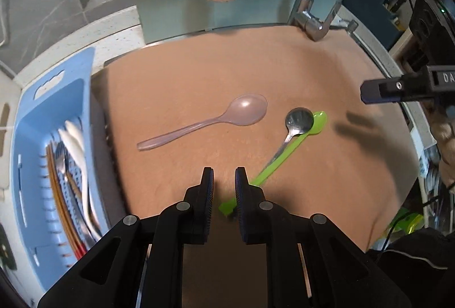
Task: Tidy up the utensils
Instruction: 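Move both tools back over the remaining spoons on the cloth, then lower the left tool toward the metal spoon while the right tool lowers toward the green spoon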
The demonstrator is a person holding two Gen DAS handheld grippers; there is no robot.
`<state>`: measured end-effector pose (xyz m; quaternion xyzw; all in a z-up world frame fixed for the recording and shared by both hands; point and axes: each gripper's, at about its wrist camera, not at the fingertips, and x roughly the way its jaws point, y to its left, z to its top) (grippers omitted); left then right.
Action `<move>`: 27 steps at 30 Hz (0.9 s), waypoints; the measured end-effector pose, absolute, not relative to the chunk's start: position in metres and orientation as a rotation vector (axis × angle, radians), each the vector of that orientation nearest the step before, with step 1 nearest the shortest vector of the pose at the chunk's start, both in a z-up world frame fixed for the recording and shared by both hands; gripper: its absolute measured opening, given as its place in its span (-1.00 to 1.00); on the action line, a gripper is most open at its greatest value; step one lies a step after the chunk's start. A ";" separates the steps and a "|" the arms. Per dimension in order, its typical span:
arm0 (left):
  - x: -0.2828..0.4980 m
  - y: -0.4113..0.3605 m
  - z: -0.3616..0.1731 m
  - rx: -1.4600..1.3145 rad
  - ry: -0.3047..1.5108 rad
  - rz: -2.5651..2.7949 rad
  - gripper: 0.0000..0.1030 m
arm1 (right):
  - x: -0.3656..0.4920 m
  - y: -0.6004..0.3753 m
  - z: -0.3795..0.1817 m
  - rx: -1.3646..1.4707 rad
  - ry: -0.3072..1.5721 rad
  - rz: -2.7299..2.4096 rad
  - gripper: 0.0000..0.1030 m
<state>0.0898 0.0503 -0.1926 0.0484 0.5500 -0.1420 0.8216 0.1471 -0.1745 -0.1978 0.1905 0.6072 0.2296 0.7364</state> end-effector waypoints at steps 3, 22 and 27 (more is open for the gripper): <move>0.097 0.046 -0.200 0.131 1.192 -0.300 -0.73 | 0.144 -0.174 -0.209 0.469 1.362 0.497 -0.43; 0.093 0.023 -0.231 0.175 1.272 -0.344 -0.73 | 0.153 -0.142 -0.241 0.493 1.463 0.515 -0.51; 0.089 0.014 -0.230 0.203 1.269 -0.360 -0.73 | 0.153 -0.140 -0.247 0.506 1.489 0.496 -0.51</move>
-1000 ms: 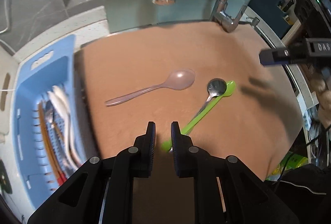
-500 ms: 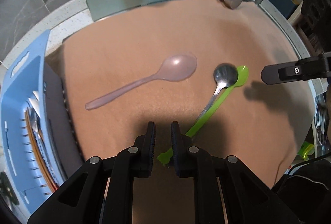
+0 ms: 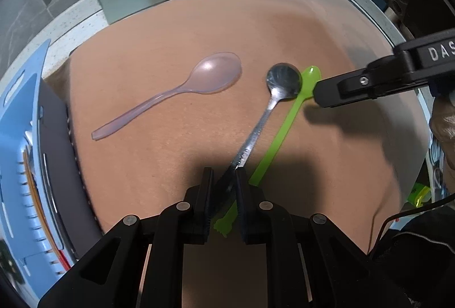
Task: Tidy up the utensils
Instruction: 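Lower the left tool toward the metal spoon while the right tool lowers toward the green spoon, then shift the left tool onto the pink plastic spoon while the right tool aligns on the green spoon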
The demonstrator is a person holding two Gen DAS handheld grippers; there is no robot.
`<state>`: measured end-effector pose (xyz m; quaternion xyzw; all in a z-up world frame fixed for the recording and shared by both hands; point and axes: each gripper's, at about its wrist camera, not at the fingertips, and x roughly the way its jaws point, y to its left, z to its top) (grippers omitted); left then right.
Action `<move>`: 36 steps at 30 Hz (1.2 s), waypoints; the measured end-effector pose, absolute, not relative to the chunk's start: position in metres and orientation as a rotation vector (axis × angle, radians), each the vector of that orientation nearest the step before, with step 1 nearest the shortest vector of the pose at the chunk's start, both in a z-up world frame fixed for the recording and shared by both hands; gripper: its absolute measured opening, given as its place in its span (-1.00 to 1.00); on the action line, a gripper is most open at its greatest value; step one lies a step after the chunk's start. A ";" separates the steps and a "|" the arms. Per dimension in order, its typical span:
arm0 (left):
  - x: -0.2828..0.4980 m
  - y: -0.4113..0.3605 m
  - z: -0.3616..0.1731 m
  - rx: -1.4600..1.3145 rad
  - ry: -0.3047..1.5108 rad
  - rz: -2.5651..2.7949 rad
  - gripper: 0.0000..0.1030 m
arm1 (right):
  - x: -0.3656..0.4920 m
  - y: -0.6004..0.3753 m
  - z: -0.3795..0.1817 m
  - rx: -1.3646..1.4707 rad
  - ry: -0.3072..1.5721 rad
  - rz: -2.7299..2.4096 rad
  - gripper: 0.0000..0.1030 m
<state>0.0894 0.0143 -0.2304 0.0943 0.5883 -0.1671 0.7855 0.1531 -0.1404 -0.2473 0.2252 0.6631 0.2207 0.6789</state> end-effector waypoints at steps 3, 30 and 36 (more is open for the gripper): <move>0.091 0.010 -0.233 0.239 1.270 -0.365 -0.68 | 0.154 -0.139 -0.250 0.499 1.500 0.466 -0.51; 0.108 0.007 -0.234 0.243 1.280 -0.409 -0.60 | 0.153 -0.132 -0.264 0.549 1.531 0.363 -0.56; 0.111 0.019 -0.217 0.239 1.250 -0.387 -0.58 | 0.155 -0.120 -0.259 0.450 1.526 0.336 -0.55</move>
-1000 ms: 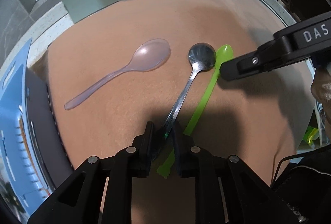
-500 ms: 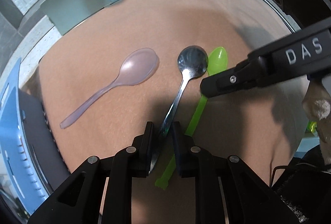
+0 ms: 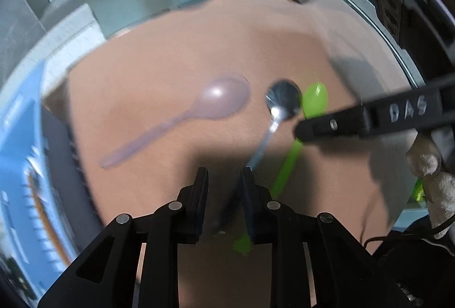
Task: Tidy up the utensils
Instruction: 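Shift the left tool onto the pink plastic spoon while the right tool aligns on the green spoon, then close the left tool on the pink spoon's handle while the right tool closes on the green spoon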
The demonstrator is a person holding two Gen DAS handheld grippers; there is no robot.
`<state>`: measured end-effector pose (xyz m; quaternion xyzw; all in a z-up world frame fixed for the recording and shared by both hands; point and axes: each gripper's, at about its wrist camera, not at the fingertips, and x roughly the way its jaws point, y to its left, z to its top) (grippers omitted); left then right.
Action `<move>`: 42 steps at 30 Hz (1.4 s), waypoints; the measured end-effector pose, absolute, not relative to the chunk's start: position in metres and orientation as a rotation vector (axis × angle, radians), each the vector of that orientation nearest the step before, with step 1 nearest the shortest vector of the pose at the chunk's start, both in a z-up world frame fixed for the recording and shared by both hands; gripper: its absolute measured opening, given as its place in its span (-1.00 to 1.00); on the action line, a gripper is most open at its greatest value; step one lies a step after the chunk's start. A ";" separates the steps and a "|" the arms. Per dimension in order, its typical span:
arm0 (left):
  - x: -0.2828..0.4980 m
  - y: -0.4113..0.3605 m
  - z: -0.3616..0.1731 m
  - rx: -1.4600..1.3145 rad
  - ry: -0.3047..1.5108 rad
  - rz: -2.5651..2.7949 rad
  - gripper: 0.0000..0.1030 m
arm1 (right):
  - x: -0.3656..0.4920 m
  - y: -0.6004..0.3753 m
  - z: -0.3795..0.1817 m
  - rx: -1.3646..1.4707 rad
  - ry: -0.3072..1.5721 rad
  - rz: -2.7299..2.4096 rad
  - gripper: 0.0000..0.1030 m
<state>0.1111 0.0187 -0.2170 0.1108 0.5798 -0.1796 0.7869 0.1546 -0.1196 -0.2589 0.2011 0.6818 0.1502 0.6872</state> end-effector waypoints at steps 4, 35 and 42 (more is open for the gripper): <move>0.127 0.023 -0.206 0.325 1.215 -0.357 -0.45 | 0.156 -0.118 -0.259 0.440 1.532 0.318 -0.55; 0.160 0.015 -0.243 0.523 1.305 -0.491 -0.78 | 0.165 -0.114 -0.261 0.453 1.570 0.257 -0.75; 0.149 0.018 -0.237 0.340 1.291 -0.445 -0.82 | 0.159 -0.132 -0.261 0.495 1.539 0.296 -0.84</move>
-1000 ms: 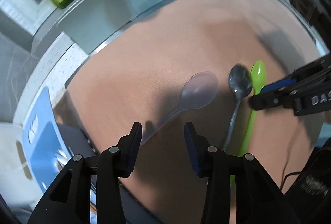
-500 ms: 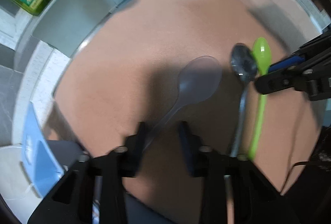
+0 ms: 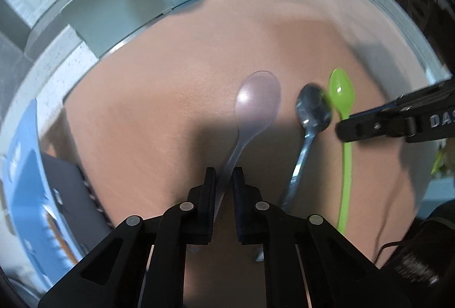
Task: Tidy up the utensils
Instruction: 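Close the left tool on the pink spoon's handle while the right tool closes on the green spoon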
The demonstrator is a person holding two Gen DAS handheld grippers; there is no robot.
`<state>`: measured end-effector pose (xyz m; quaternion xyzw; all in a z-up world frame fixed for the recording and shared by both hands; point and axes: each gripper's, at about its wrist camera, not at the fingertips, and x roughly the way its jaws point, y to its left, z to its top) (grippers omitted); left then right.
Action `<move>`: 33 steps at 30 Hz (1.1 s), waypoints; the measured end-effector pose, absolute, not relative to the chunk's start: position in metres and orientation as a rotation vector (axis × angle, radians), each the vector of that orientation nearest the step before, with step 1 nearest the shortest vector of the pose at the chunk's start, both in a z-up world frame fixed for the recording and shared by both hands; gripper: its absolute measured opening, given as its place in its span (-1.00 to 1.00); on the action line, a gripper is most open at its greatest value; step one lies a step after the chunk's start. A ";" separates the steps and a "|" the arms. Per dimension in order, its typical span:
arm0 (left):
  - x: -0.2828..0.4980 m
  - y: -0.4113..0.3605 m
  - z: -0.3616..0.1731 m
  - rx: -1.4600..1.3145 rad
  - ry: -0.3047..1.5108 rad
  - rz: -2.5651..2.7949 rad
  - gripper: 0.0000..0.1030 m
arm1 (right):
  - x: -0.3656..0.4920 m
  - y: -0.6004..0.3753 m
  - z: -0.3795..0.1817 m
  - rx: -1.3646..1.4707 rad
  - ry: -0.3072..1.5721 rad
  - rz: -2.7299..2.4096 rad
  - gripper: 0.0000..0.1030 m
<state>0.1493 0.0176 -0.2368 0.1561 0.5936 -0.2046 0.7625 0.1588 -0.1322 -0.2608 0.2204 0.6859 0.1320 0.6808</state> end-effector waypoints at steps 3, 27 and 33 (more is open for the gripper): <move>0.145 0.022 -0.237 0.301 1.275 -0.418 -0.83 | 0.157 -0.142 -0.261 0.527 1.523 0.307 -0.86; 0.127 0.034 -0.214 0.057 1.216 -0.391 -0.90 | 0.152 -0.164 -0.241 0.616 1.423 0.372 -0.94; 0.123 0.037 -0.203 0.037 1.187 -0.389 -0.90 | 0.154 -0.160 -0.225 0.595 1.401 0.397 -0.94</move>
